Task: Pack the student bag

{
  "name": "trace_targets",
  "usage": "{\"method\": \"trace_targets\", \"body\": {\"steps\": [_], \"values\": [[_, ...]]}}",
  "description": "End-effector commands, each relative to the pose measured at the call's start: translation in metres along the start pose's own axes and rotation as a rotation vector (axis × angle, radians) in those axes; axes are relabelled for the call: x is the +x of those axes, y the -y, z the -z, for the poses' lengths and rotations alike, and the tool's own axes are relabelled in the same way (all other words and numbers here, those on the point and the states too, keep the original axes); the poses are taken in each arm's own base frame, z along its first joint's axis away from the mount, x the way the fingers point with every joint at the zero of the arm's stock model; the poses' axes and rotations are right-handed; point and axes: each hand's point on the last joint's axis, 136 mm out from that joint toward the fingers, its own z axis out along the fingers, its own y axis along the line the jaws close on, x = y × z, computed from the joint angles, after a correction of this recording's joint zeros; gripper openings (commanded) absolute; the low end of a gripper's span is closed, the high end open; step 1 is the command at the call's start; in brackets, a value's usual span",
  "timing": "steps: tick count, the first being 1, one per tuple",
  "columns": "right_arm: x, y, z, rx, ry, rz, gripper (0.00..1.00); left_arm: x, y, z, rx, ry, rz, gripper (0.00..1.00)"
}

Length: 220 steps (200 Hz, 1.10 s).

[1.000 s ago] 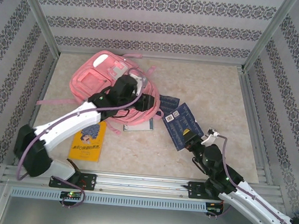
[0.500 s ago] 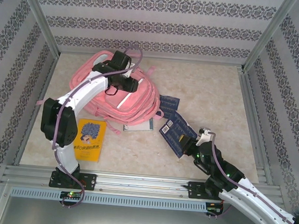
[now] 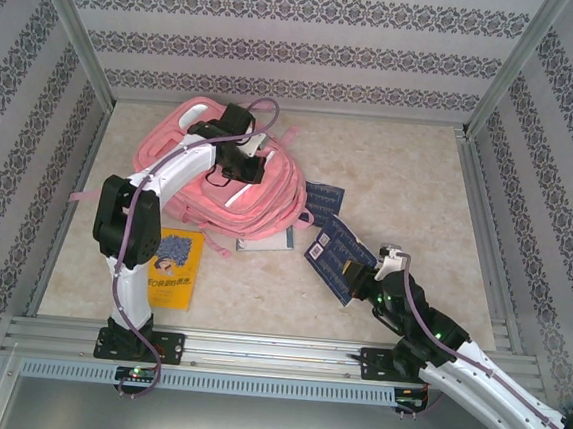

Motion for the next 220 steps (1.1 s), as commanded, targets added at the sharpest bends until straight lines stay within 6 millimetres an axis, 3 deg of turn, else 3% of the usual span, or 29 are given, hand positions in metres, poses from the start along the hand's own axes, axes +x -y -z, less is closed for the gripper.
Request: {"method": "trace_targets", "body": {"steps": [1, 36, 40, 62, 98, 143, 191, 209, 220], "values": [[-0.026, -0.023, 0.010, -0.064, 0.068, 0.008, 0.00, -0.011, 0.010, 0.021, 0.041, 0.046, -0.004, 0.00], [-0.039, -0.032, 0.011, -0.088, 0.089, -0.031, 0.00, -0.030, 0.030, 0.075, 0.053, 0.158, -0.038, 0.00], [-0.049, -0.041, 0.016, -0.111, 0.108, -0.045, 0.00, -0.031, 0.032, 0.081, 0.055, 0.170, -0.041, 0.00], [-0.062, -0.051, 0.011, -0.154, 0.114, -0.128, 0.00, -0.037, 0.048, 0.114, 0.092, 0.231, -0.053, 0.00], [-0.085, -0.053, -0.008, -0.207, 0.117, -0.289, 0.00, -0.032, 0.067, 0.145, 0.151, 0.283, -0.074, 0.00], [-0.120, -0.068, -0.033, -0.283, 0.127, -0.378, 0.00, -0.019, 0.080, 0.157, 0.210, 0.270, -0.096, 0.00], [-0.144, -0.095, -0.055, -0.430, 0.100, -0.513, 0.00, 0.010, 0.088, 0.132, 0.236, 0.154, -0.107, 0.00], [-0.151, -0.107, -0.053, -0.496, 0.100, -0.547, 0.00, 0.019, 0.090, 0.125, 0.200, 0.125, -0.113, 0.29], [-0.155, -0.113, -0.049, -0.527, 0.106, -0.557, 0.00, 0.022, 0.098, 0.126, 0.193, 0.133, -0.125, 0.40]]}}
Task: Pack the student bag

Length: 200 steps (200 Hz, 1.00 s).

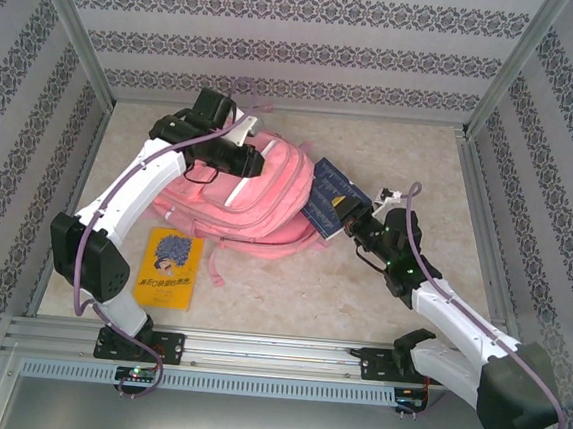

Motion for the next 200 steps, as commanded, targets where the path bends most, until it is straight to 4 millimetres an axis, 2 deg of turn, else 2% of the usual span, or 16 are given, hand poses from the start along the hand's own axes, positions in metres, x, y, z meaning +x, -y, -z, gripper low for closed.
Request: {"method": "trace_targets", "body": {"steps": [1, 41, 90, 108, 120, 135, 150, 167, 185, 200], "values": [[-0.011, -0.073, 0.008, -0.263, 0.010, -0.027, 0.00, 0.011, 0.029, 0.011, 0.024, -0.001, -0.053, 0.41], [-0.005, -0.085, 0.012, -0.311, -0.006, -0.041, 0.00, 0.008, 0.067, 0.018, -0.014, 0.042, -0.129, 0.55], [0.002, -0.086, 0.012, -0.315, -0.019, -0.039, 0.00, 0.016, 0.087, -0.001, -0.112, 0.003, -0.214, 0.57], [0.005, -0.086, 0.013, -0.315, -0.024, -0.036, 0.00, 0.018, 0.094, -0.001, -0.130, 0.002, -0.239, 0.58], [0.005, -0.085, 0.013, -0.310, -0.022, -0.038, 0.00, 0.017, 0.092, 0.002, -0.182, 0.006, -0.269, 0.58], [0.005, -0.085, 0.014, -0.313, -0.019, -0.036, 0.00, 0.013, 0.080, 0.010, -0.282, 0.016, -0.293, 0.58], [0.005, -0.085, 0.015, -0.311, -0.021, -0.035, 0.00, 0.008, 0.066, 0.023, -0.382, 0.030, -0.300, 0.59], [0.006, -0.086, 0.015, -0.313, -0.025, -0.035, 0.00, 0.002, 0.059, 0.039, -0.450, 0.061, -0.302, 0.59], [0.007, -0.085, 0.015, -0.311, -0.026, -0.035, 0.00, -0.003, 0.060, 0.052, -0.464, 0.095, -0.306, 0.61], [0.008, -0.085, 0.014, -0.312, -0.028, -0.035, 0.00, -0.001, 0.073, 0.052, -0.411, 0.094, -0.311, 0.61]]}}
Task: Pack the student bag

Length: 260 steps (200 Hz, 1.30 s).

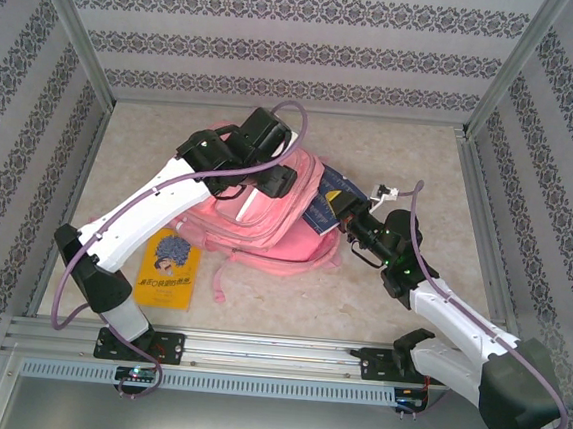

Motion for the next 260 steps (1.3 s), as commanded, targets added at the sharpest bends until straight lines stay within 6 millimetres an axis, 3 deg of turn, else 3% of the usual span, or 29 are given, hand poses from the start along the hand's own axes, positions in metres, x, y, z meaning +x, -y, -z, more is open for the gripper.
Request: {"method": "trace_targets", "body": {"steps": [1, 36, 57, 140, 155, 190, 206, 242, 260], "values": [[0.001, -0.052, 0.007, -0.177, 0.002, 0.054, 0.00, -0.001, 0.000, 0.027, -0.012, 0.023, -0.033, 0.61], [0.003, -0.054, 0.005, -0.181, 0.002, 0.056, 0.00, 0.004, 0.056, 0.015, 0.098, -0.012, -0.092, 0.62], [0.003, -0.056, 0.006, -0.185, 0.001, 0.055, 0.00, 0.005, 0.073, 0.004, 0.097, -0.029, -0.116, 0.63], [0.005, -0.061, 0.010, -0.199, 0.003, 0.048, 0.00, 0.007, 0.076, -0.036, -0.022, -0.039, -0.148, 0.61], [0.006, -0.064, 0.011, -0.206, 0.003, 0.050, 0.00, 0.010, 0.073, -0.044, -0.052, -0.047, -0.156, 0.55], [0.006, -0.064, 0.012, -0.204, 0.003, 0.052, 0.00, 0.015, 0.063, -0.052, -0.074, -0.050, -0.146, 0.19], [0.006, -0.062, 0.013, -0.197, 0.006, 0.060, 0.00, 0.012, 0.058, -0.047, -0.064, -0.034, -0.131, 0.00], [0.008, -0.049, 0.016, -0.154, 0.009, 0.099, 0.00, -0.015, 0.034, 0.001, -0.070, 0.102, -0.088, 0.00], [0.018, -0.032, 0.018, -0.087, -0.015, 0.147, 0.00, -0.027, 0.016, 0.028, -0.090, 0.159, -0.077, 0.00]]}}
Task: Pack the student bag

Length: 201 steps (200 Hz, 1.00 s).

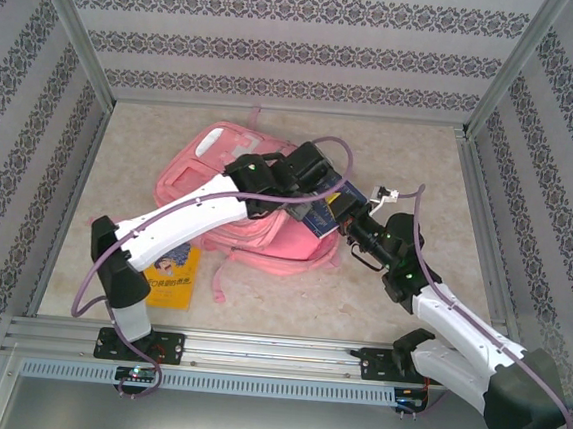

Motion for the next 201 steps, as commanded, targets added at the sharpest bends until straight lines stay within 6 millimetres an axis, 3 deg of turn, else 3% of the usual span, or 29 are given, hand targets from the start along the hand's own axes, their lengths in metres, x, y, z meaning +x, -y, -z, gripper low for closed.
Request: {"method": "trace_targets", "body": {"steps": [1, 37, 55, 60, 84, 107, 116, 147, 184, 201], "values": [[0.009, -0.021, 0.009, -0.067, -0.009, 0.111, 0.00, -0.031, -0.042, 0.059, -0.046, 0.168, 0.047, 0.00], [0.036, 0.021, 0.012, 0.021, -0.054, 0.132, 0.00, -0.038, -0.068, 0.096, -0.106, 0.229, 0.017, 0.00], [0.049, 0.029, 0.011, 0.041, -0.089, 0.164, 0.00, -0.037, -0.076, 0.103, -0.128, 0.229, 0.014, 0.00], [0.056, 0.044, 0.013, 0.074, -0.107, 0.168, 0.00, -0.037, -0.076, 0.104, -0.128, 0.229, 0.012, 0.00], [0.064, 0.053, 0.014, 0.108, -0.114, 0.187, 0.00, -0.034, -0.080, 0.108, -0.134, 0.229, 0.014, 0.00], [0.065, 0.047, 0.007, 0.099, -0.121, 0.165, 0.00, -0.035, -0.079, 0.110, -0.122, 0.236, 0.017, 0.00], [0.061, 0.026, 0.000, 0.055, -0.116, 0.160, 0.00, -0.035, -0.078, 0.110, -0.113, 0.238, 0.018, 0.00], [0.063, -0.006, -0.029, -0.003, -0.145, 0.097, 0.00, -0.037, -0.075, 0.111, -0.093, 0.240, 0.022, 0.00], [0.070, -0.024, -0.073, -0.013, -0.172, 0.045, 0.00, -0.038, -0.072, 0.111, -0.077, 0.245, 0.022, 0.00], [0.075, -0.022, -0.094, 0.016, -0.176, 0.038, 0.00, -0.040, -0.072, 0.112, -0.076, 0.253, 0.022, 0.00]]}}
